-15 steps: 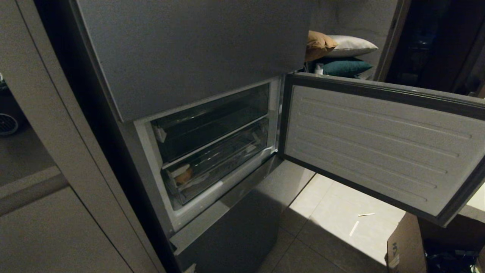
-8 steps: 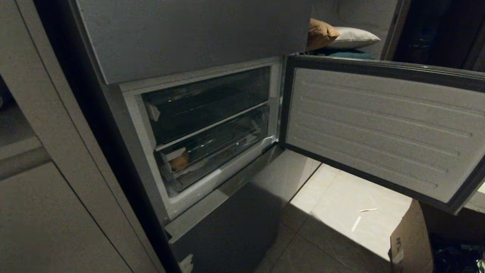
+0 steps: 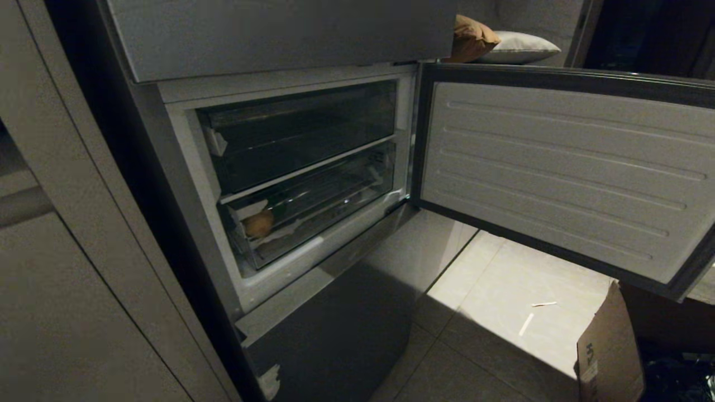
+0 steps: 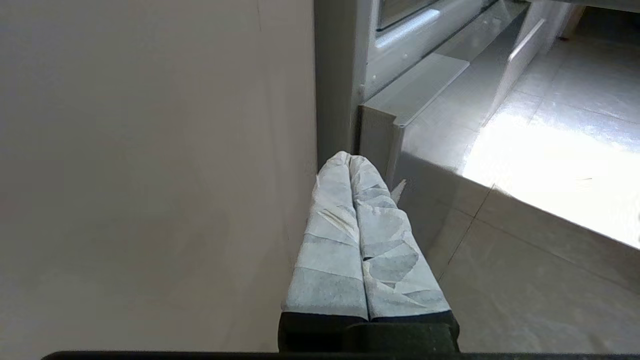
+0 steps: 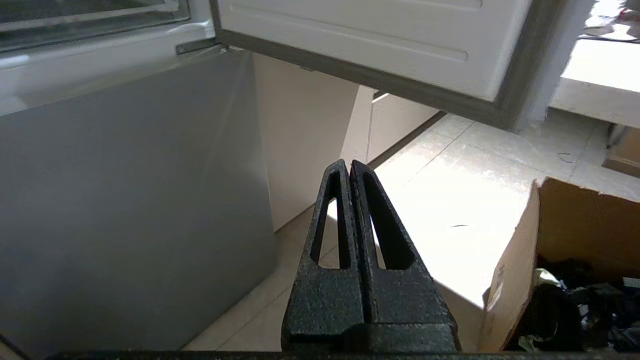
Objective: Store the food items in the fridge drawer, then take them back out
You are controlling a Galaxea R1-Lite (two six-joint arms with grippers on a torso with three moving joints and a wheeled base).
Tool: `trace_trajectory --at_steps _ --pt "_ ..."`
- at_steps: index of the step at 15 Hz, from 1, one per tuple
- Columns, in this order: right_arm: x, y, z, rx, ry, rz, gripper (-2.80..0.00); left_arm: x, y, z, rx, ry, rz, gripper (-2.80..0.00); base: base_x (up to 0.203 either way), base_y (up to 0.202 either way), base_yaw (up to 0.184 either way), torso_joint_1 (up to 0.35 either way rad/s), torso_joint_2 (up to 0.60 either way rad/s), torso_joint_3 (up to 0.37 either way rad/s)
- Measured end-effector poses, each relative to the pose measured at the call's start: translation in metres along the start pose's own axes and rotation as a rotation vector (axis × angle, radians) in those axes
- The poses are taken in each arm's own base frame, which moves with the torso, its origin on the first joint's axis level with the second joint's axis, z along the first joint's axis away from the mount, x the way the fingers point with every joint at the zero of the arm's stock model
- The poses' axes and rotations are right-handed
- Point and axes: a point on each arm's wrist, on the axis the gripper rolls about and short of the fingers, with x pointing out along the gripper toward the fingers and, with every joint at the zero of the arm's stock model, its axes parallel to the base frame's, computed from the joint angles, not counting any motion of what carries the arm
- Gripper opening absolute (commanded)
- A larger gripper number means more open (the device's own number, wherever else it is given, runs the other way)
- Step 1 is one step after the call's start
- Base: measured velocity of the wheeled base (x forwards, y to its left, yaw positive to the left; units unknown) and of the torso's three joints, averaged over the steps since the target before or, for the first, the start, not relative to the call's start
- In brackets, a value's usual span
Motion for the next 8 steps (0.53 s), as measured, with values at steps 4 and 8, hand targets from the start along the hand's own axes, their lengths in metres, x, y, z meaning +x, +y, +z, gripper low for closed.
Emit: trace_trajectory --at_steps 4,8 --pt "0.0000 0.0000 -0.0001 -0.002 0.001 -0.001 -2.80 0.0000 0.0000 0.0000 -0.001 0.000 -0.001 -2.80 -0.001 -0.006 0.120 -0.003 0.00 0.003" --pt "0.0000 0.0000 -0.0001 -0.001 0.001 0.000 -2.80 0.0000 0.0000 0.0000 0.000 0.000 0.000 -2.80 0.000 -0.010 0.177 0.001 0.00 0.004"
